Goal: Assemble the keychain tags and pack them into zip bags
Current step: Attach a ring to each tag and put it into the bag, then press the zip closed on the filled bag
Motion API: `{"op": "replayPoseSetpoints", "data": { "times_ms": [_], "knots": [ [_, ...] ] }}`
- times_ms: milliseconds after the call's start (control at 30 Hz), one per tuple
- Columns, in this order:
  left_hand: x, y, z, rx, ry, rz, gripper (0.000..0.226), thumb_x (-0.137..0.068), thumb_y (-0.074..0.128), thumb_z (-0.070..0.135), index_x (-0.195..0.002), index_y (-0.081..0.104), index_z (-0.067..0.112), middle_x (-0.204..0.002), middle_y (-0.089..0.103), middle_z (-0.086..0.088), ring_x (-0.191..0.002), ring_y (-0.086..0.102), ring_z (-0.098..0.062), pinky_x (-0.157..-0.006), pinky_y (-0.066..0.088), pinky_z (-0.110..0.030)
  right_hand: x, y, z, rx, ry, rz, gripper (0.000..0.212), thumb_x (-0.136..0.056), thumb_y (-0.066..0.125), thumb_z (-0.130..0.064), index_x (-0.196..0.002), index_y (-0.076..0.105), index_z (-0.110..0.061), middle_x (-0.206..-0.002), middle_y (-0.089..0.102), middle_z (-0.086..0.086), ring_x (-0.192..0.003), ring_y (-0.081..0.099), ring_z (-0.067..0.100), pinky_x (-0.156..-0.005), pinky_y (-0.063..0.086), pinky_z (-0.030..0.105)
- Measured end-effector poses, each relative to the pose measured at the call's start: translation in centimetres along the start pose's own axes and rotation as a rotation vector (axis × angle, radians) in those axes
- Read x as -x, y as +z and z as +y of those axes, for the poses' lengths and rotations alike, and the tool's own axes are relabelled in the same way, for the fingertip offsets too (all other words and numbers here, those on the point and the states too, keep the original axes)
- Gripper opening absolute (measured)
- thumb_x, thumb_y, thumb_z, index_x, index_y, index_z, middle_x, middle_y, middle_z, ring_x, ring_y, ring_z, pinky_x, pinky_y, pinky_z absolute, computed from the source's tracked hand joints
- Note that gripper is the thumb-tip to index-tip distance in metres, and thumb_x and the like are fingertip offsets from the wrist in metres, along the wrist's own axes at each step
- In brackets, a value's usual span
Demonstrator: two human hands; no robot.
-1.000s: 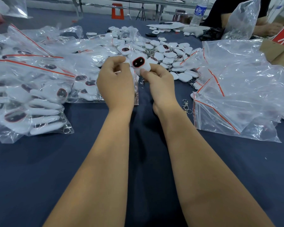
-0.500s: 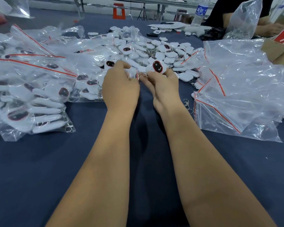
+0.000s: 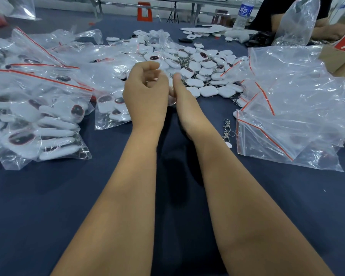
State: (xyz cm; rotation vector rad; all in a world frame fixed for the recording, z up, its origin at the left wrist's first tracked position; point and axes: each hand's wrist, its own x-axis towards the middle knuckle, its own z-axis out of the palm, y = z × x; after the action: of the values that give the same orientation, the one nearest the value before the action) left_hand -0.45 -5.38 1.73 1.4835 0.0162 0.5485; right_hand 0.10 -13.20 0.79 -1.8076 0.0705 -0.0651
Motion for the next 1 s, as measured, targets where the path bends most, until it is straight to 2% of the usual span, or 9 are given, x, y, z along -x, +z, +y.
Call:
{"op": "replayPoseSetpoints", "data": {
  "times_ms": [100, 167, 267, 400, 533, 667, 767, 867, 1000],
  "knots": [
    [0.0, -0.1, -0.1, 0.127, -0.109, -0.056, 0.018, -0.084, 0.054, 0.024, -0.095, 0.069, 0.023, -0.095, 0.073, -0.004, -0.085, 0.069, -0.017, -0.081, 0.058, -0.041, -0.3, -0.3, 0.4, -0.049, -0.039, -0.028, 0.047, -0.104, 0.039, -0.040, -0.071, 0.068, -0.023, -0.064, 0.068, -0.008, -0.064, 0.064, 0.003, -0.066, 0.048, 0.016],
    [-0.2, -0.2, -0.1, 0.210, -0.141, -0.047, 0.021, -0.090, 0.050, 0.022, -0.097, 0.069, 0.018, -0.095, 0.073, -0.008, -0.084, 0.066, -0.014, -0.075, 0.057, -0.036, -0.5, -0.1, 0.5, 0.018, -0.074, 0.022, 0.043, -0.102, 0.047, -0.026, -0.068, 0.066, -0.008, -0.065, 0.063, 0.001, -0.066, 0.056, 0.011, -0.069, 0.046, 0.025],
    [-0.3, -0.2, 0.0, 0.232, -0.096, 0.009, 0.023, -0.093, 0.046, 0.015, -0.092, 0.069, 0.017, -0.090, 0.074, -0.008, -0.081, 0.065, -0.013, -0.063, 0.051, -0.024, -0.8, -0.1, 0.9, -0.102, -0.078, 0.115, 0.033, -0.098, 0.052, -0.014, -0.090, 0.060, 0.017, -0.079, 0.056, 0.027, -0.076, 0.049, 0.024, -0.075, 0.042, 0.038],
    [-0.4, -0.6, -0.3, 0.019, 0.008, 0.150, 0.027, -0.084, 0.042, 0.017, -0.081, 0.065, 0.029, -0.092, 0.071, 0.003, -0.095, 0.064, -0.016, -0.080, 0.051, -0.028, -0.8, -1.1, 0.7, -0.449, -0.070, 0.333, 0.011, -0.092, 0.062, -0.001, -0.098, 0.070, -0.003, -0.090, 0.070, 0.009, -0.084, 0.063, 0.019, -0.086, 0.054, 0.036],
    [-1.2, -0.9, -1.3, -0.220, -0.143, 0.023, 0.030, -0.089, 0.041, 0.025, -0.108, 0.063, 0.029, -0.112, 0.065, 0.001, -0.109, 0.060, -0.025, -0.091, 0.051, -0.043, -1.0, -2.9, 0.7, -0.834, -0.061, 0.531, 0.021, -0.086, 0.069, 0.004, -0.099, 0.064, -0.011, -0.089, 0.064, 0.006, -0.078, 0.061, 0.017, -0.083, 0.054, 0.030],
    [-0.7, -0.7, -1.7, -0.355, -0.180, -0.101, 0.026, -0.096, 0.039, 0.030, -0.109, 0.062, 0.028, -0.084, 0.062, 0.012, -0.075, 0.055, -0.007, -0.065, 0.042, -0.027, -0.8, -3.6, 0.5, -1.057, -0.099, 0.507, 0.036, -0.085, 0.068, 0.008, -0.117, 0.061, -0.008, -0.083, 0.067, 0.009, -0.065, 0.066, 0.013, -0.069, 0.058, 0.023],
    [-0.9, -1.0, -1.7, -0.409, -0.085, -0.013, 0.026, -0.092, 0.040, 0.030, -0.084, 0.063, 0.020, -0.063, 0.053, 0.009, -0.062, 0.047, -0.008, -0.080, 0.046, -0.037, -0.8, -3.8, 0.5, -1.056, -0.101, 0.456, 0.044, -0.086, 0.068, 0.005, -0.126, 0.059, -0.011, -0.094, 0.070, 0.016, -0.073, 0.068, 0.018, -0.085, 0.059, 0.038],
    [-0.8, -1.3, -1.3, -0.182, -0.099, -0.031, 0.027, -0.086, 0.049, 0.031, -0.077, 0.066, 0.012, -0.066, 0.058, 0.001, -0.064, 0.051, -0.014, -0.070, 0.049, -0.038, -0.8, -3.8, 0.3, -1.090, -0.092, 0.389, 0.044, -0.087, 0.066, 0.006, -0.126, 0.058, -0.013, -0.087, 0.071, 0.014, -0.078, 0.068, 0.022, -0.090, 0.057, 0.043],
    [-1.1, -1.6, -0.6, 0.008, -0.300, -0.282, 0.031, -0.087, 0.052, 0.047, -0.083, 0.072, 0.024, -0.084, 0.073, 0.004, -0.072, 0.066, -0.012, -0.063, 0.051, -0.026, -0.8, -3.8, 0.4, -1.106, -0.052, 0.358, 0.040, -0.086, 0.065, 0.009, -0.124, 0.056, -0.004, -0.070, 0.072, 0.007, -0.061, 0.070, 0.017, -0.072, 0.059, 0.031]
  ]
}}
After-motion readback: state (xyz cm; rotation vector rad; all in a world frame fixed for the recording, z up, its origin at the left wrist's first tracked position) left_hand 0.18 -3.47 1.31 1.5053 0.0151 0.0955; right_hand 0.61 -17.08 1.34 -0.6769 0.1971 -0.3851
